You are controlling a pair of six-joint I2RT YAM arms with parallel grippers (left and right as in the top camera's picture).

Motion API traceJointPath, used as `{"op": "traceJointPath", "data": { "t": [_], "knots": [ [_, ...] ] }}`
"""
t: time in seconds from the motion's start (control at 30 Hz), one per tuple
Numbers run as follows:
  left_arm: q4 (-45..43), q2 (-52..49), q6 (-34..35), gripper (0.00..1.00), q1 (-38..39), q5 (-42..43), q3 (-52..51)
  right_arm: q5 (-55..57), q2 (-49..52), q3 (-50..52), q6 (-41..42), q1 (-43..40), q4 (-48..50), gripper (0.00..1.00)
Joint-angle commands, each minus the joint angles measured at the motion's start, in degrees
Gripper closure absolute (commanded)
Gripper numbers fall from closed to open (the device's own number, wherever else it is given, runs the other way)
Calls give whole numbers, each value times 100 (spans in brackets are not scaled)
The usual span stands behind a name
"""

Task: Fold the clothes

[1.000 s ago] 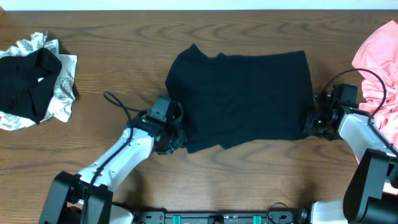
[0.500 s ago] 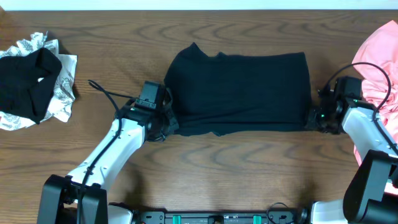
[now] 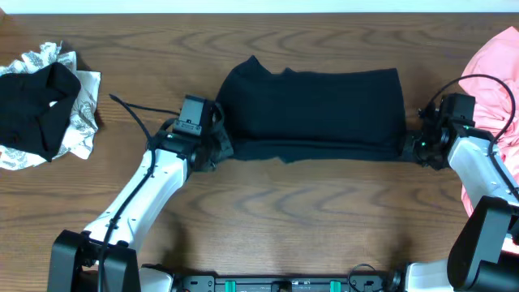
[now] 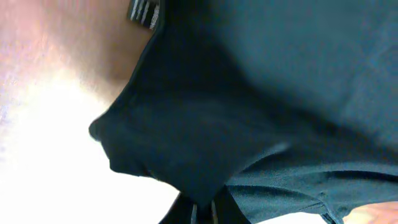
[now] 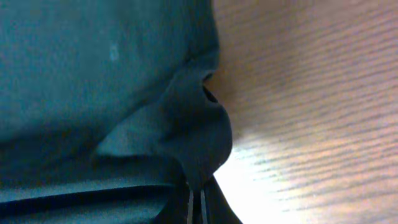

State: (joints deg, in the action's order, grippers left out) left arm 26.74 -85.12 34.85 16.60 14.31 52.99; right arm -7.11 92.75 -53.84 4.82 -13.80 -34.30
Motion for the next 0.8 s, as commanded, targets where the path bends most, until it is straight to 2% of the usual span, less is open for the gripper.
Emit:
{"op": "traceJointPath", "data": {
  "t": [0.0,0.53,0.77],
  "knots": [
    [-111,-61,-76,94,-57,-243,127,90,26,-111,160,-4,133,99],
    [-831,-114,-168,94,-57,-645,127,94,26,-111,243,-4,831,99],
    [-1154,-531,-188,94,-57,-643,127,109,26,-111,243,0,1012,99]
  ]
}}
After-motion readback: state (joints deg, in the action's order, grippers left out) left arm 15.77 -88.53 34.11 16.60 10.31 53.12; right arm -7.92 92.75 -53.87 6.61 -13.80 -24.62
